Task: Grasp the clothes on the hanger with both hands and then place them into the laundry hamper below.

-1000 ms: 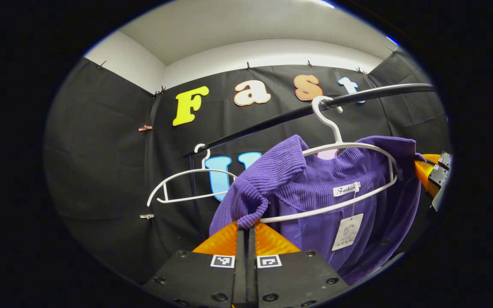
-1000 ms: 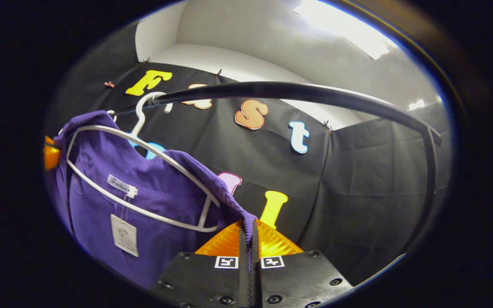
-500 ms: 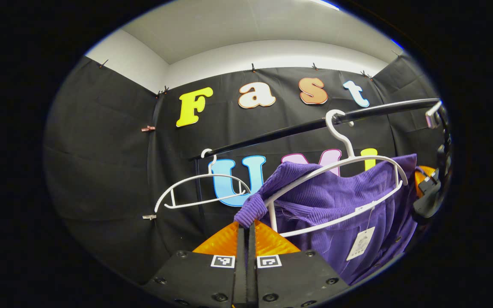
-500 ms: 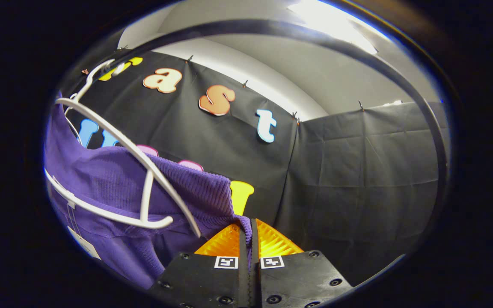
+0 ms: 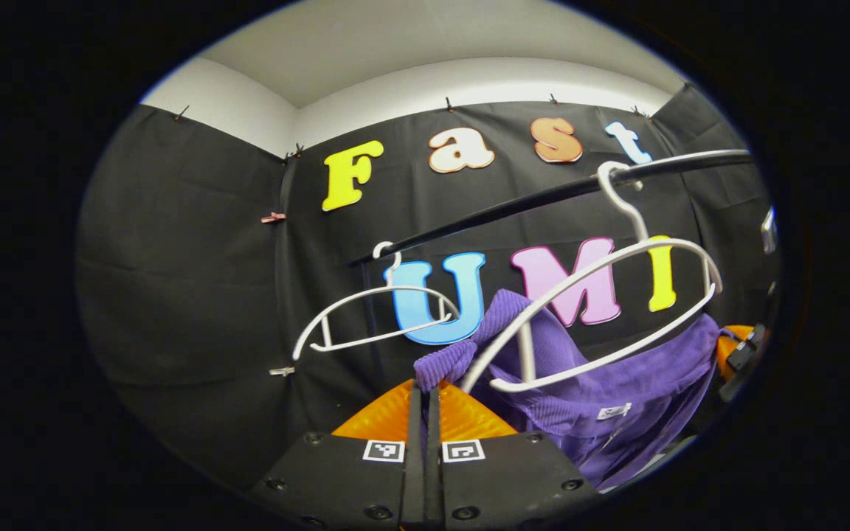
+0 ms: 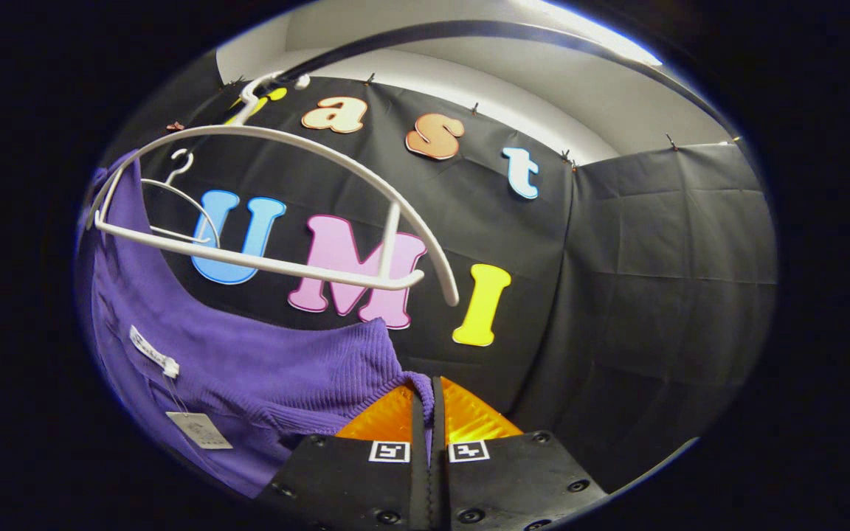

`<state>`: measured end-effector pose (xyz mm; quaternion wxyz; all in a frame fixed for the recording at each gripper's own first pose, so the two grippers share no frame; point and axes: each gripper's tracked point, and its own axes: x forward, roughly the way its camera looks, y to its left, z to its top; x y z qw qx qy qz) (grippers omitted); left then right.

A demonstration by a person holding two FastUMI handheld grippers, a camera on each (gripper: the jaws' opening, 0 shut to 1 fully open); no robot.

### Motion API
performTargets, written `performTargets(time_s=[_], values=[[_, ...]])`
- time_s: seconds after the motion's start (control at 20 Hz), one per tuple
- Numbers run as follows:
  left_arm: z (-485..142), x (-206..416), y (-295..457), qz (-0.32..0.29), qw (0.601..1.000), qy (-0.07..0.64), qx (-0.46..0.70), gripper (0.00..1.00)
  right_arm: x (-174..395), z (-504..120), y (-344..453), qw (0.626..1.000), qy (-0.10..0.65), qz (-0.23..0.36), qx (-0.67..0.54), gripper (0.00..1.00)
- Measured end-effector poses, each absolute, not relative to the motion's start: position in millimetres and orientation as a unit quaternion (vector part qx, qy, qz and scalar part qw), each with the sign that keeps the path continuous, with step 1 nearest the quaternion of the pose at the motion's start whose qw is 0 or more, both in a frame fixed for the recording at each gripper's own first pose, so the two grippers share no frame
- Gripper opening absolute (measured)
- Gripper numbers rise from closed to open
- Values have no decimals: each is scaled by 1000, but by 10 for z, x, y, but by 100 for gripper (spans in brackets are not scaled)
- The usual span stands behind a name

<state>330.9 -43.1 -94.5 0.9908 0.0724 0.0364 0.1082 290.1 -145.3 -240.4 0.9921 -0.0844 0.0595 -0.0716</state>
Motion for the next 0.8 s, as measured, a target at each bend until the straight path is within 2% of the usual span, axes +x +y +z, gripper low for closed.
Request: performTargets(time_s=[0.1,0.2,0.55,0.8], values=[[-1093,3230,-361,106,991,50,58,3,2792,-2388,-1240,995,65,-40,-63,4],[-1245,3152,-377,93,992,59,62,5,2658,-2320,-1014,997,65,-7,-42,5],[-1619,2870,-854,1,995,96,30,5,2274,-2098,-393,994,80,71,16,5],[-1408,2707,-1324,-66,994,83,-9,5,2070,-1731,-110,990,72,113,38,4]])
